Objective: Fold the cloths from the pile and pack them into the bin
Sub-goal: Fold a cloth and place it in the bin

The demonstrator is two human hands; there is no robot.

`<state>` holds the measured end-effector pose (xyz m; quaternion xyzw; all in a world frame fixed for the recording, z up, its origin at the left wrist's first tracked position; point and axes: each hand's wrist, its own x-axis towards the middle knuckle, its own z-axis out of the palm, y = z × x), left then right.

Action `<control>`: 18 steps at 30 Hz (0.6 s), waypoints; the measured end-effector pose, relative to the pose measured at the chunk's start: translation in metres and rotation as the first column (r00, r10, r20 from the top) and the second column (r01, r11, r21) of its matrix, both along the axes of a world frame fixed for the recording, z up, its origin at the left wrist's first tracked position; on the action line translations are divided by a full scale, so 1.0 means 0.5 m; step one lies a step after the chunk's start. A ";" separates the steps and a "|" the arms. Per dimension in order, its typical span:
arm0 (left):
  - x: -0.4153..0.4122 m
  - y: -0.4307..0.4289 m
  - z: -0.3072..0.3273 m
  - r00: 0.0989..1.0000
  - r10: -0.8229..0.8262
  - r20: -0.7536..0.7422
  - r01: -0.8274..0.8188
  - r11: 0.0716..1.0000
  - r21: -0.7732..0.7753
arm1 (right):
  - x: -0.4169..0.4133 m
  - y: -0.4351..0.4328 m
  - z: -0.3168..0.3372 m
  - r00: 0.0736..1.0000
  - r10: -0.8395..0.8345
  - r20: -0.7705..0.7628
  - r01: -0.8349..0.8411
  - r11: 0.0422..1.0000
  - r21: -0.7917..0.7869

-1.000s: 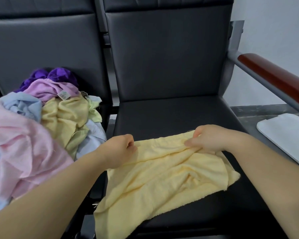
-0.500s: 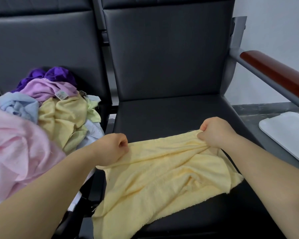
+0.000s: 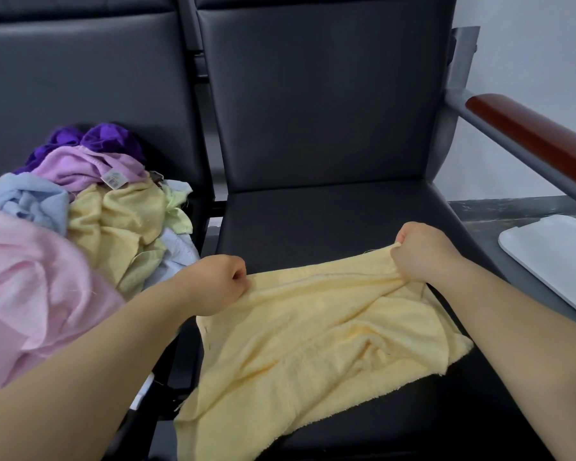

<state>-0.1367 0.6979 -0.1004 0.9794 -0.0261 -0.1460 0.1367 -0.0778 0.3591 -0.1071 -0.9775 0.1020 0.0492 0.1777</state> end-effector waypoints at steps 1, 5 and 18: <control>0.001 0.001 -0.001 1.000 0.006 0.005 -0.006 1.000 0.002 | 0.001 0.000 -0.001 1.000 -0.003 -0.002 0.003 1.000 -0.001; 0.002 0.002 -0.006 0.999 0.026 0.028 -0.026 1.000 0.001 | 0.005 0.000 -0.004 1.000 -0.004 -0.007 0.003 1.000 -0.007; 0.002 -0.001 -0.023 0.995 0.043 0.086 -0.044 0.999 0.014 | -0.004 -0.010 0.007 0.997 0.056 -0.051 -0.055 0.998 0.013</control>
